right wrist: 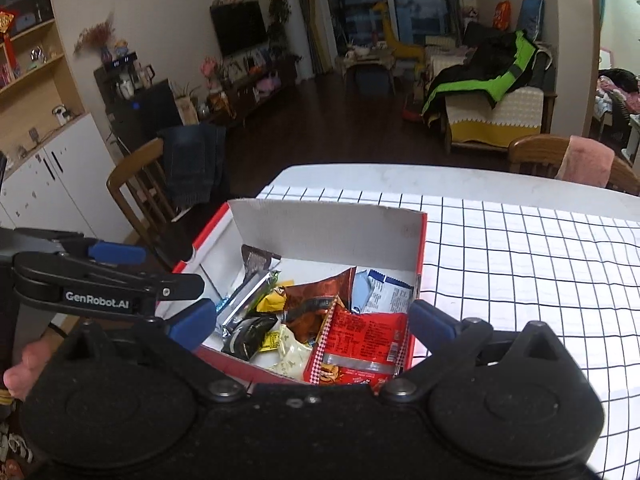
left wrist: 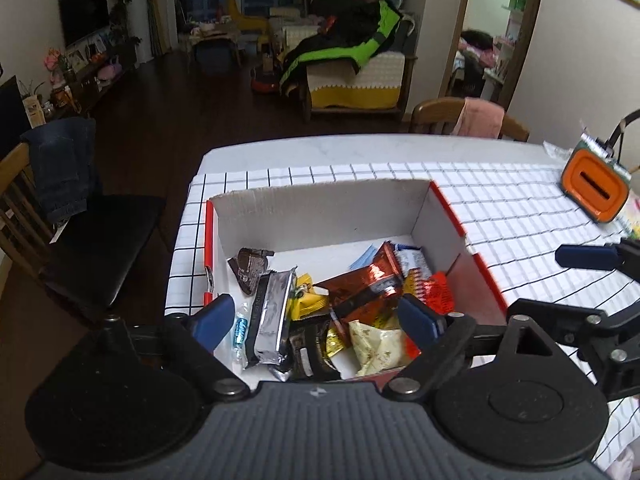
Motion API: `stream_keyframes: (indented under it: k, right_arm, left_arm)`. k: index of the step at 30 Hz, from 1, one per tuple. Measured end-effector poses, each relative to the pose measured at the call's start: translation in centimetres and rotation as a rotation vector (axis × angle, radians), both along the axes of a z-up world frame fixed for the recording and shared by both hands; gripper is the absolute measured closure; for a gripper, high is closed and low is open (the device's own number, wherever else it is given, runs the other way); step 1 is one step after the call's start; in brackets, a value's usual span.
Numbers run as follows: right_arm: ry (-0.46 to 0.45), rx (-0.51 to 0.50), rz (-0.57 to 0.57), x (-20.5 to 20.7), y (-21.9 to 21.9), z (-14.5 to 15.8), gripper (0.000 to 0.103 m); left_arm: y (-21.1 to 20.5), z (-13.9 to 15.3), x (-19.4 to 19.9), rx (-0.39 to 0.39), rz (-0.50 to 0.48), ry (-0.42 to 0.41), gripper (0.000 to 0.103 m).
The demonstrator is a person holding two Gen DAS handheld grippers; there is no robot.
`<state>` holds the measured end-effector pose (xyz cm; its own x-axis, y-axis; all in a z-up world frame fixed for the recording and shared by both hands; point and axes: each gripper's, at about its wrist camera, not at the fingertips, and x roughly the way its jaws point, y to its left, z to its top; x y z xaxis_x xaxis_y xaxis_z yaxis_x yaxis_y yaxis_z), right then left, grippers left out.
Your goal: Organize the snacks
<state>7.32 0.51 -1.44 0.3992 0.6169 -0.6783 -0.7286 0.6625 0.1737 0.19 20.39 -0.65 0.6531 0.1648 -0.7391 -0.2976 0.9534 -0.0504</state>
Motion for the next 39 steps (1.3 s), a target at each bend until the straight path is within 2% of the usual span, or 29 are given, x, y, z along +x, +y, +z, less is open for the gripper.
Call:
stream_keyframes:
  k: [2,4,14,39]
  right_arm:
    - [-0.012,0.014,-0.003,-0.5,-0.3,0.4,0.0]
    - [-0.021,0.026,-0.005,-1.0,-0.5,0.7,0.0]
    - [-0.084,0.053,-0.001,-2.9,-1.2,2.3,0.0]
    - [-0.054,0.092,-0.034,-3.2,-2.0,2.5,0.0]
  left_arm:
    - [-0.4,0.5,-0.8,0.004,0.002,-0.033,0.002]
    - [-0.6,1.0,-1.5,0.001,0.003,-0.058,0.0]
    - [-2.4,1.9,-3.3,0.021,0.008,-0.091,0.0]
    - [-3.5,2.8,-4.9,0.015,0.007,-0.126,0.0]
